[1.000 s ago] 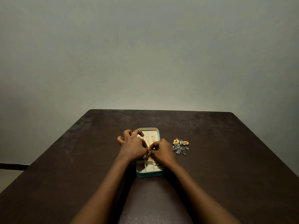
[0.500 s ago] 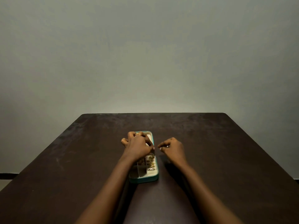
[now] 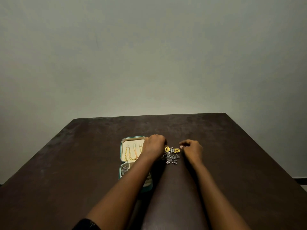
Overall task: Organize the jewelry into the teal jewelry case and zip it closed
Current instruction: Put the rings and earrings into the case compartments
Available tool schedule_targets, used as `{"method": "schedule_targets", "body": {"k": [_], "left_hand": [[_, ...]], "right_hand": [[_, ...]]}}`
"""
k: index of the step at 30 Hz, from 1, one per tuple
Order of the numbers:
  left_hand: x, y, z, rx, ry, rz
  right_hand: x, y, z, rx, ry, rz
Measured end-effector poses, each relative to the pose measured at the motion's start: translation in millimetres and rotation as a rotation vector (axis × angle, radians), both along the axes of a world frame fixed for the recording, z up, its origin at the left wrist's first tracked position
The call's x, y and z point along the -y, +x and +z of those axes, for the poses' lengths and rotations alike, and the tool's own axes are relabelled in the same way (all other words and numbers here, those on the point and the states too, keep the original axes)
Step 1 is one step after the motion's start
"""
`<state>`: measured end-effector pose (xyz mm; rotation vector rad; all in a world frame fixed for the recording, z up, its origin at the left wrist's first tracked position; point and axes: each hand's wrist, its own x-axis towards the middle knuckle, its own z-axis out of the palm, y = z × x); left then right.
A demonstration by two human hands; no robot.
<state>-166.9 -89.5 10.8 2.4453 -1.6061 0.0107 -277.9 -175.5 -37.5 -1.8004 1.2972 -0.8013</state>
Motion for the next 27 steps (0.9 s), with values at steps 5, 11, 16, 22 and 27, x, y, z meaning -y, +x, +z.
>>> {"method": "schedule_targets", "body": {"k": [5, 11, 16, 22, 27], "left_hand": [[14, 8, -4, -0.085, 0.059, 0.047], [27, 12, -6, -0.113, 0.056, 0.053], [34, 8, -11, -0.084, 0.089, 0.068], [41, 6, -14, -0.054, 0.112, 0.079], [41, 5, -13, -0.046, 0.135, 0.088]], "right_hand": [[-1, 5, -14, -0.021, -0.064, 0.07], [3, 11, -15, -0.125, -0.163, 0.162], [5, 13, -19, -0.152, -0.212, 0.164], [9, 11, -22, -0.051, -0.193, 0.131], [14, 4, -23, 0.24, 0.062, 0.067]]}}
